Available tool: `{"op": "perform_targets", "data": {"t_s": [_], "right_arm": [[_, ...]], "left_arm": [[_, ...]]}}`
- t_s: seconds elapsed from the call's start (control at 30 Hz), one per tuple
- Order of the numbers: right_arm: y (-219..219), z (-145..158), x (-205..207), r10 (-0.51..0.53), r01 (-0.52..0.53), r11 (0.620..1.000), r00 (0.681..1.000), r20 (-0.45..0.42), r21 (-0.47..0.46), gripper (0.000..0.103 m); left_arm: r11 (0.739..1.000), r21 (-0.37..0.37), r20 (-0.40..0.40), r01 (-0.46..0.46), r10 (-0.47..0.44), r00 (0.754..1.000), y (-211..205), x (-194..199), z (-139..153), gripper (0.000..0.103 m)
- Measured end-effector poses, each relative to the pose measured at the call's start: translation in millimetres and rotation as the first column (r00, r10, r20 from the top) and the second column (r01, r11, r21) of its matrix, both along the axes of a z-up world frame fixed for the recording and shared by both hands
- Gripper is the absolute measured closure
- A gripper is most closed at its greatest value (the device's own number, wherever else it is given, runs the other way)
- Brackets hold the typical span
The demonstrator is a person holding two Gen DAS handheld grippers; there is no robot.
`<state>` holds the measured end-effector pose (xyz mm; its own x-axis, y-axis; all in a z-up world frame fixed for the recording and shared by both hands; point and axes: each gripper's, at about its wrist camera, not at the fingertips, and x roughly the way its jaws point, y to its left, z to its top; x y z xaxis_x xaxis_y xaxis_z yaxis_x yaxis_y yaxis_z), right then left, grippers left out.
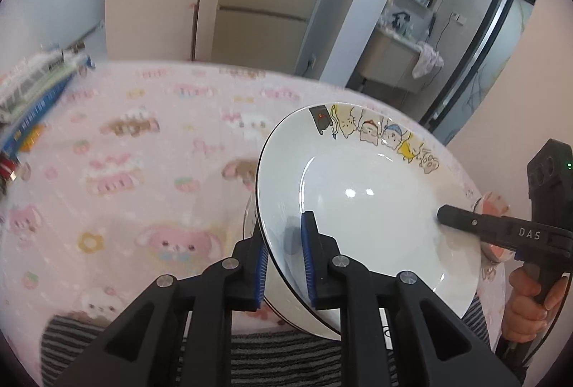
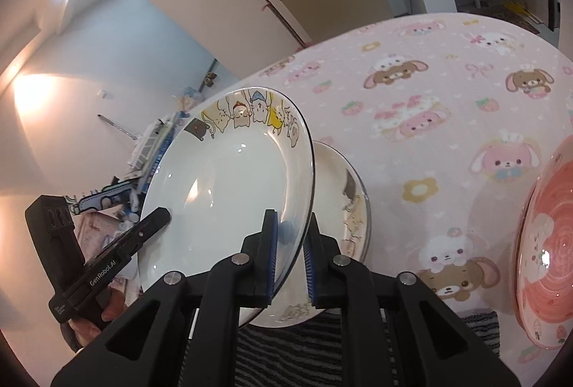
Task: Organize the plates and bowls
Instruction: 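Lift the cartoon plate and carry it over the stacked Life plates, then lower the cartoon plate onto the Life plates and open both tools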
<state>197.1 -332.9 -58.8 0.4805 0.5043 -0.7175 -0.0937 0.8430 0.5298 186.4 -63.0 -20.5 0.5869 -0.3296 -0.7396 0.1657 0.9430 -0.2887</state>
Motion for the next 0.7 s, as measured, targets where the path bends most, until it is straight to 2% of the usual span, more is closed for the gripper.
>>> {"op": "perform_targets", "data": {"t_s": [0.1, 0.7], "right_arm": [[-2, -7, 0, -0.005, 0.005, 1.000, 1.000, -0.017, -0.011, 0.089], [-17, -26, -16, -0.035, 0.028, 0.996, 0.997, -0.075, -0.089, 0.087]], "left_arm": [[1.000, -0.002, -0.032, 0.015, -0.015, 0.999, -2, 2, -13, 0.083], [0.996, 0.046, -0.093, 0.083, -0.078, 0.993, -31, 4, -36, 0.081]]}}
